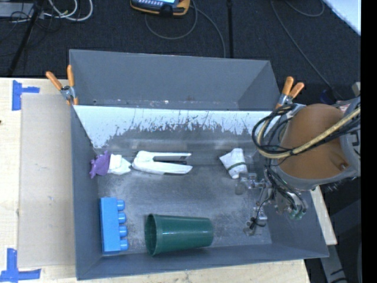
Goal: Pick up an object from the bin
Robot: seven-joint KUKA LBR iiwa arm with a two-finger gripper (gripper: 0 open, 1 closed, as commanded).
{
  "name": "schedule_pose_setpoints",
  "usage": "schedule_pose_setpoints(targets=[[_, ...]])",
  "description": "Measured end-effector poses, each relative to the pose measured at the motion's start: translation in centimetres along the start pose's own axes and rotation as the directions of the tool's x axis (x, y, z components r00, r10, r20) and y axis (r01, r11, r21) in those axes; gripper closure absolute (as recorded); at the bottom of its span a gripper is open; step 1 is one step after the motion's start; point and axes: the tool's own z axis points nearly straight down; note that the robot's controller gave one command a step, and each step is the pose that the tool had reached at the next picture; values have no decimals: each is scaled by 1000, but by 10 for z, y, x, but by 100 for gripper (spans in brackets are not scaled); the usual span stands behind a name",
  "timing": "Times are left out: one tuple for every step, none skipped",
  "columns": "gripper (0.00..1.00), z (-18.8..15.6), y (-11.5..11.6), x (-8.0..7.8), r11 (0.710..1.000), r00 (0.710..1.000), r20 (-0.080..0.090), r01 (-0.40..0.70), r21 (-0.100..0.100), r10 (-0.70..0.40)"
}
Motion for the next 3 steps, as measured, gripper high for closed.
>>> schedule_pose_setpoints(targets=[[0, -4, 0, -2, 1000, 1000, 9, 2, 1, -2], [0, -3, 1, -2, 1000, 1000, 10, 5, 1, -5], [0, 21, 6, 5, 996, 996, 3, 86, 0, -86]])
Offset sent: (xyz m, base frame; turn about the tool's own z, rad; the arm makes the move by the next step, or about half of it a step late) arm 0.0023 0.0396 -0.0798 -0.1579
